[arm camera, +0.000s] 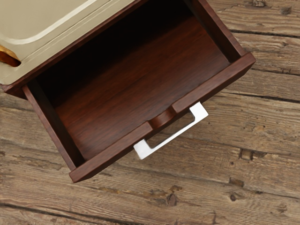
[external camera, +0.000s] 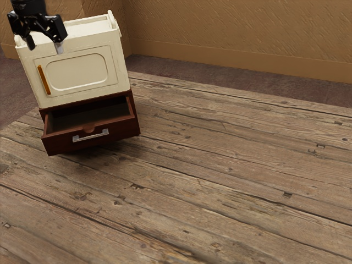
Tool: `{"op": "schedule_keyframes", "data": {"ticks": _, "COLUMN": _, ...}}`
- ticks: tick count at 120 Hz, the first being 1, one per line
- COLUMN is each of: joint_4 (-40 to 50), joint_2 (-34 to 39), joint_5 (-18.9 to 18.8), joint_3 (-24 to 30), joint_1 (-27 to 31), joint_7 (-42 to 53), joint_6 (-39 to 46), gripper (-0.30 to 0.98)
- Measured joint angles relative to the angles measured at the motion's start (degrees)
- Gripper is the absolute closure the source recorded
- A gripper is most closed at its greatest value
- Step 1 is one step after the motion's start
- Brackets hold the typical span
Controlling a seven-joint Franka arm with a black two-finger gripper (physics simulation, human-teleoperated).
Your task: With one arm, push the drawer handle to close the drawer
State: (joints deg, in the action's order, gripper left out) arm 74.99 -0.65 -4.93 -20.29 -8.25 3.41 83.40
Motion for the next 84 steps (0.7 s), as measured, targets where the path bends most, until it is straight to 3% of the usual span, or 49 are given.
{"op": "schedule_keyframes", "data": {"ticks": 12, "joint_4": 0.3, "joint_2": 0.2, "joint_5": 1.3, "joint_3": -0.8, "joint_1": 1.5, "joint_7": 0.0, "joint_6": 0.0, "gripper": 0.02}}
{"op": "schedule_keyframes", "data": {"ticks": 27, "joint_4": -9.7, "joint_2": 7.0, "joint_5": 2.7, "joint_3": 0.3, "joint_1": 2.6, "joint_7": 0.1, "joint_6": -0.8, "gripper": 0.02}}
{"op": "schedule_keyframes", "data": {"ticks": 38, "joint_4": -8.8, "joint_2": 8.3, "joint_5": 3.3, "joint_3": 1.4, "joint_1": 1.8, "joint_7": 0.1, "joint_6": -3.1, "gripper": 0.02}}
{"op": "schedule_keyframes", "data": {"ticks": 42, "joint_4": -3.4, "joint_2": 9.8, "joint_5": 3.3, "joint_3": 1.7, "joint_1": 0.7, "joint_7": 0.1, "joint_6": -4.1, "gripper": 0.02}}
{"op": "schedule_keyframes", "data": {"ticks": 48, "joint_4": 12.0, "joint_2": 16.4, "joint_5": 2.8, "joint_3": 3.4, "joint_1": -0.9, "joint_7": 0.1, "joint_6": -2.7, "gripper": 0.02}}
{"op": "schedule_keyframes", "data": {"ticks": 58, "joint_4": 46.9, "joint_2": 34.3, "joint_5": 2.0, "joint_3": 8.9, "joint_1": 3.9, "joint_7": -0.5, "joint_6": 3.2, "gripper": 0.02}}
{"op": "schedule_keyframes", "data": {"ticks": 64, "joint_4": 62.1, "joint_2": 40.0, "joint_5": 1.7, "joint_3": 9.9, "joint_1": 6.6, "joint_7": -1.1, "joint_6": 6.3, "gripper": 0.02}}
{"op": "schedule_keyframes", "data": {"ticks": 70, "joint_4": 71.2, "joint_2": 39.7, "joint_5": -1.1, "joint_3": 9.5, "joint_1": 4.7, "joint_7": -1.5, "joint_6": 12.5, "gripper": 0.02}}
{"op": "schedule_keyframes", "data": {"ticks": 78, "joint_4": 75.8, "joint_2": 34.0, "joint_5": -11.6, "joint_3": 4.5, "joint_1": -1.9, "joint_7": 2.3, "joint_6": 26.5, "gripper": 0.02}}
{"op": "schedule_keyframes", "data": {"ticks": 84, "joint_4": 76.6, "joint_2": 31.7, "joint_5": -15.5, "joint_3": 2.1, "joint_1": -4.6, "joint_7": 4.4, "joint_6": 34.4, "gripper": 0.02}}
